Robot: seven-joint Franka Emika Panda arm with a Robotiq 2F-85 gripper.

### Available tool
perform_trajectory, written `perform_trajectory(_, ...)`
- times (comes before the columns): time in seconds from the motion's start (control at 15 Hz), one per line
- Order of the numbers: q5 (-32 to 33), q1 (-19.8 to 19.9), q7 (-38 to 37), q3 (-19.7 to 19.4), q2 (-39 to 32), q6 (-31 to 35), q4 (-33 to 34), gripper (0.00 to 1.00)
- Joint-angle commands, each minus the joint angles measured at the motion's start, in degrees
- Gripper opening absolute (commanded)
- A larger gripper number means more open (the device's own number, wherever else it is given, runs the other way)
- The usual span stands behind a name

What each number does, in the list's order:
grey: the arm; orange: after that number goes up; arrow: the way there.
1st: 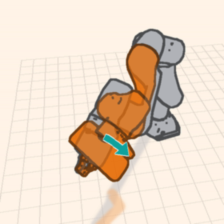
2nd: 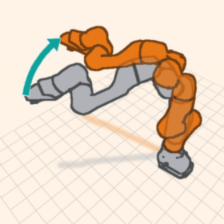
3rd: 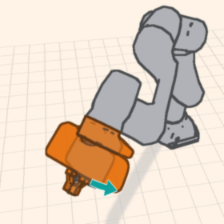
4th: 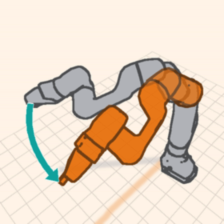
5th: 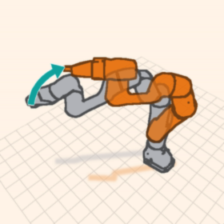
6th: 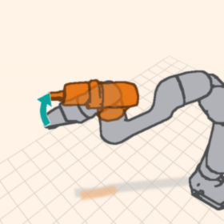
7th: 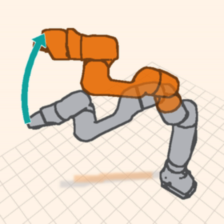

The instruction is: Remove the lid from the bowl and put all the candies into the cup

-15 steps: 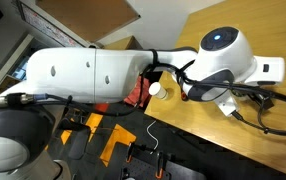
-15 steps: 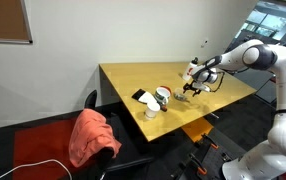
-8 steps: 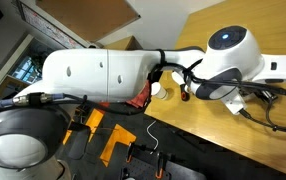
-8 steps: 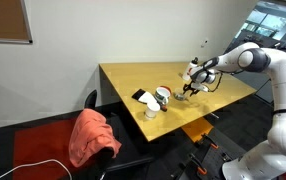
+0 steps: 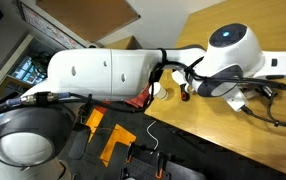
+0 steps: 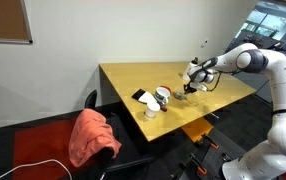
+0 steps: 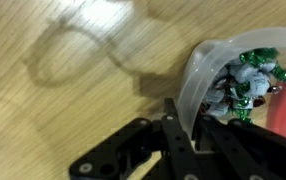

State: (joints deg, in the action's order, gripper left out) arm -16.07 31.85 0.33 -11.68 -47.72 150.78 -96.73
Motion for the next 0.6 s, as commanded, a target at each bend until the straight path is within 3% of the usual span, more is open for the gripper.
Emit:
perform_trajectory(0.0, -0.1, -0.3, -0.8, 0.6, 2.6, -0.9, -1.5, 0.04)
perform_trajectory(0.53, 1.0, -4.2, -0.9, -0.4, 13.6, 1.0, -9.5, 0.04)
